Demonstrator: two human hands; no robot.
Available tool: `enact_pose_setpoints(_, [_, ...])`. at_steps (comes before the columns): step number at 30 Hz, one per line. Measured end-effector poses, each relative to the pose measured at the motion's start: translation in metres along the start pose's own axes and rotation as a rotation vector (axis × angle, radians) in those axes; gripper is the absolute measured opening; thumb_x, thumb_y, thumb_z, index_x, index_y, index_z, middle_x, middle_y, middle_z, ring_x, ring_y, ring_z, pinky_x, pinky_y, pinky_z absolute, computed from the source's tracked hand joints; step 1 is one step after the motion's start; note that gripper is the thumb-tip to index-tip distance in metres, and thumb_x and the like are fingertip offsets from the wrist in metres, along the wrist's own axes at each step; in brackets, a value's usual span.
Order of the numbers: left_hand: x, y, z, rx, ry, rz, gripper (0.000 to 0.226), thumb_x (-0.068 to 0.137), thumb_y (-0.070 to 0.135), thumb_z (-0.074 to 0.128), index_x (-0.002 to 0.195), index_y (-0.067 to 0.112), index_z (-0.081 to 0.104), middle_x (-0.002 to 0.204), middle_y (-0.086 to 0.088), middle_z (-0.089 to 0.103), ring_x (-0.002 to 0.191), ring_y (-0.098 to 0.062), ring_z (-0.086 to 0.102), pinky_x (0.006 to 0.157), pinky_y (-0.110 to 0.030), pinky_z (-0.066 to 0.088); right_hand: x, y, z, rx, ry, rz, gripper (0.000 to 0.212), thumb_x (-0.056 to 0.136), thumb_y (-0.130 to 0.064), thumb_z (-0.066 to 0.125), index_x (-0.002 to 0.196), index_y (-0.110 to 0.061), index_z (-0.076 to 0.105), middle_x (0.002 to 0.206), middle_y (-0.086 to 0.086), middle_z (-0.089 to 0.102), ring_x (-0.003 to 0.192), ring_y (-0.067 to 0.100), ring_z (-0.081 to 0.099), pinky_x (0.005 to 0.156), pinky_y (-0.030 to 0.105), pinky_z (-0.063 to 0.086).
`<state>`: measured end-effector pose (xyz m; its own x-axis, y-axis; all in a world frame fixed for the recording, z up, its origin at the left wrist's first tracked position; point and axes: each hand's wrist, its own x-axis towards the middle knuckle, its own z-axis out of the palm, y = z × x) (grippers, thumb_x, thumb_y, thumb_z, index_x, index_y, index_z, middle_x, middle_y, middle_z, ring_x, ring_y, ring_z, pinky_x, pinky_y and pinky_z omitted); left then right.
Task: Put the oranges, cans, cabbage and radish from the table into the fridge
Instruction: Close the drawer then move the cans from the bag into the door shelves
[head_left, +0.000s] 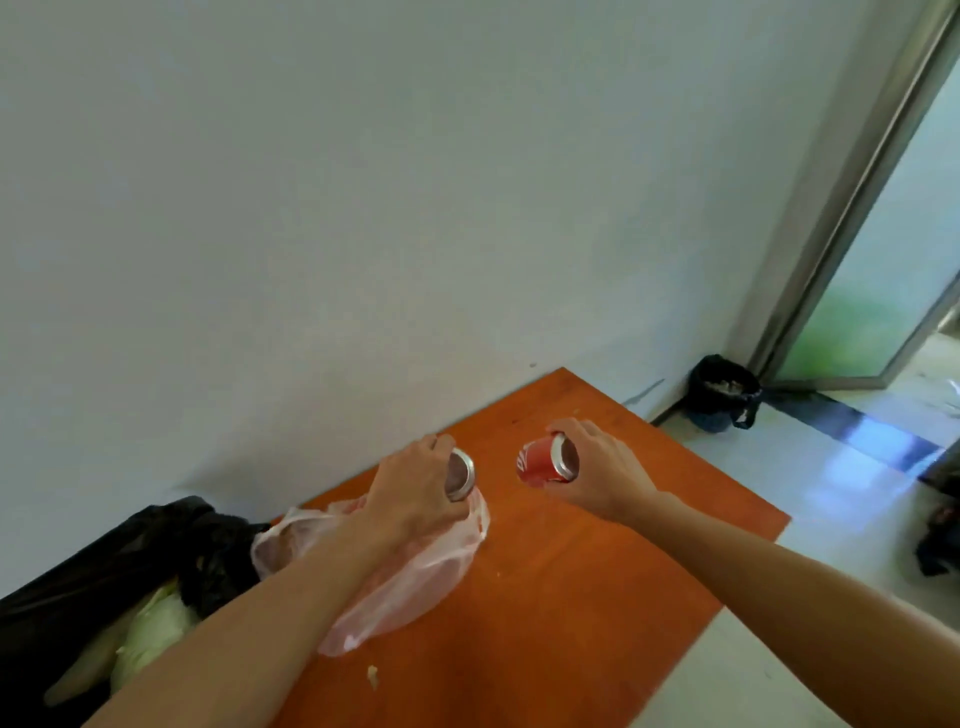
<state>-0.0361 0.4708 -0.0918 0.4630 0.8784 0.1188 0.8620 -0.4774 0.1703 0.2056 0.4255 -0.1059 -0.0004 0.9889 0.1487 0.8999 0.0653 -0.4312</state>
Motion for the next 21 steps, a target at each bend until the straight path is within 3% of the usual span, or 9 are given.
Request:
enact_pose_setpoints(3, [0.018,0.073,0.001,-0.047,0.020,0.104,0.070,0.072,0.045,0.072,0.130,0.016,0.046,0.124,-0.002,0.056,0.106,-0.021,0.057,0.088,-0.029,0.048,-0.042,0.053,-0.048,-0.010,0.077,0.082,0.070,0.068,-0.043,0.079,0.127,-0.027,0.045,0.117,-0.004,0.055,0.092,0.013,0.055,0.077,0.021,0.042])
enact_pose_setpoints(9, [0.046,0.263,0.028,-0.155,0.043,0.320,0.068,0.069,0.040,0.076,0.126,0.015,0.049,0.120,-0.002,0.058,0.103,-0.019,0.057,0.084,-0.029,0.052,-0.160,0.182,-0.146,-0.080,0.173,0.283,0.070,0.067,-0.039,0.079,0.128,-0.026,0.045,0.115,0.000,0.055,0.087,0.017,0.052,0.074,0.024,0.038])
enact_pose_setpoints(15, [0.057,0.454,0.066,-0.258,-0.045,0.580,0.052,0.067,0.039,0.074,0.108,0.015,0.054,0.100,-0.002,0.058,0.085,-0.022,0.059,0.068,-0.031,0.050,-0.292,0.300,-0.222,-0.148,0.294,0.525,0.071,0.067,-0.042,0.080,0.127,-0.027,0.046,0.117,0.001,0.057,0.096,0.023,0.059,0.084,0.032,0.049])
enact_pose_setpoints(18, [0.068,0.539,0.084,-0.263,-0.092,0.708,0.047,0.064,0.033,0.074,0.102,0.014,0.054,0.098,-0.005,0.058,0.084,-0.026,0.058,0.067,-0.029,0.043,-0.346,0.351,-0.251,-0.157,0.357,0.644,0.072,0.064,-0.046,0.080,0.125,-0.030,0.046,0.117,-0.002,0.057,0.096,0.022,0.061,0.084,0.035,0.053])
enact_pose_setpoints(21, [0.080,0.618,0.100,-0.254,-0.124,0.822,0.052,0.064,0.034,0.073,0.108,0.014,0.054,0.106,-0.004,0.059,0.091,-0.026,0.058,0.073,-0.033,0.047,-0.391,0.397,-0.274,-0.157,0.422,0.752,0.071,0.064,-0.046,0.080,0.125,-0.030,0.047,0.116,-0.003,0.056,0.095,0.021,0.060,0.081,0.030,0.051])
